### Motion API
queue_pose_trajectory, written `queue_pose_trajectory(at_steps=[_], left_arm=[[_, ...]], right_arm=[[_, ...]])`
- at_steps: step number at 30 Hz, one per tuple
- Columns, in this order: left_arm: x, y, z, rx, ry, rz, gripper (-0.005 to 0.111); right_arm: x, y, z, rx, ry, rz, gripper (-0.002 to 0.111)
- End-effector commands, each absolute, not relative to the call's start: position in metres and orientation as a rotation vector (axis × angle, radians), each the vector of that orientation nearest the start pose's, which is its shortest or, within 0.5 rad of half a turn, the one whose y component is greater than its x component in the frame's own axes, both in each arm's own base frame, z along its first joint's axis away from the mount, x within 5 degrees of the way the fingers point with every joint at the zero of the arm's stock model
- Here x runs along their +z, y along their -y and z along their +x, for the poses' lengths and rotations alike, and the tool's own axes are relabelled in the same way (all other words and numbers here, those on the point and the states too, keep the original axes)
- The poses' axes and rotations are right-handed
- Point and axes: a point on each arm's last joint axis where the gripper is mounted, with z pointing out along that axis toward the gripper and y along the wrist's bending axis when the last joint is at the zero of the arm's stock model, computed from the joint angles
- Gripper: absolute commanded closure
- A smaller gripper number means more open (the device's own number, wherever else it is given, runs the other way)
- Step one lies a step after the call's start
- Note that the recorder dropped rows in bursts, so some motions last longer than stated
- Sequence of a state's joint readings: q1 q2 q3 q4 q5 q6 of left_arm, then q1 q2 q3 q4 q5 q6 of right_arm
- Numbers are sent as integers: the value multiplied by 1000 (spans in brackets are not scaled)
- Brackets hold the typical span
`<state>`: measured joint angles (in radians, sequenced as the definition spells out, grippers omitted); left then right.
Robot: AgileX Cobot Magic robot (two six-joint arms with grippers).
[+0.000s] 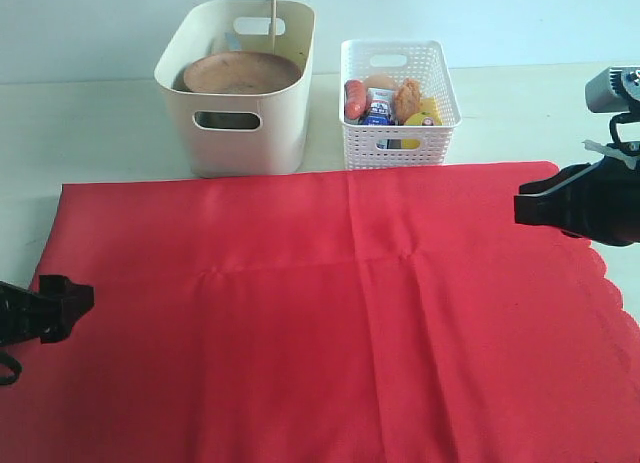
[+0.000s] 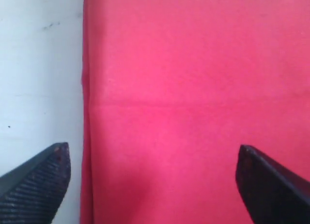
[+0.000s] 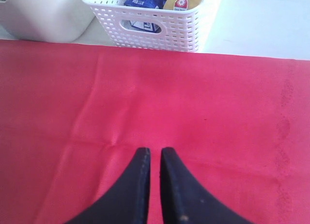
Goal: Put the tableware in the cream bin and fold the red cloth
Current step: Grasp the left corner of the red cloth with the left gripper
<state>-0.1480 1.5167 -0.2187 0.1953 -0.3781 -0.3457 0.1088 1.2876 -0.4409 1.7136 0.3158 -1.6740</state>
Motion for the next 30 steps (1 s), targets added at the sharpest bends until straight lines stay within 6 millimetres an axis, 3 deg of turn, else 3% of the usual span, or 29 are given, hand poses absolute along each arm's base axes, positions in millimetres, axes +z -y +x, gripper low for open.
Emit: queue_pose_trajectory(at_steps=[1, 8, 11, 22, 30], left_arm=[[105, 30, 199, -215, -2438, -17, 18], [96, 31, 198, -222, -2484, -16, 20], [97, 35, 198, -269, -2474, 11, 29], [96, 37, 197, -294, -2479, 27, 106], [108, 28, 194, -227, -2489, 12, 107]], right_arm=[[190, -53, 215, 451, -2271, -251, 99], [190, -54, 215, 462, -2268, -259, 99], [190, -54, 215, 464, -2268, -260, 99], [190, -54, 215, 460, -2269, -270, 99], [190, -53, 215, 451, -2271, -271, 99]])
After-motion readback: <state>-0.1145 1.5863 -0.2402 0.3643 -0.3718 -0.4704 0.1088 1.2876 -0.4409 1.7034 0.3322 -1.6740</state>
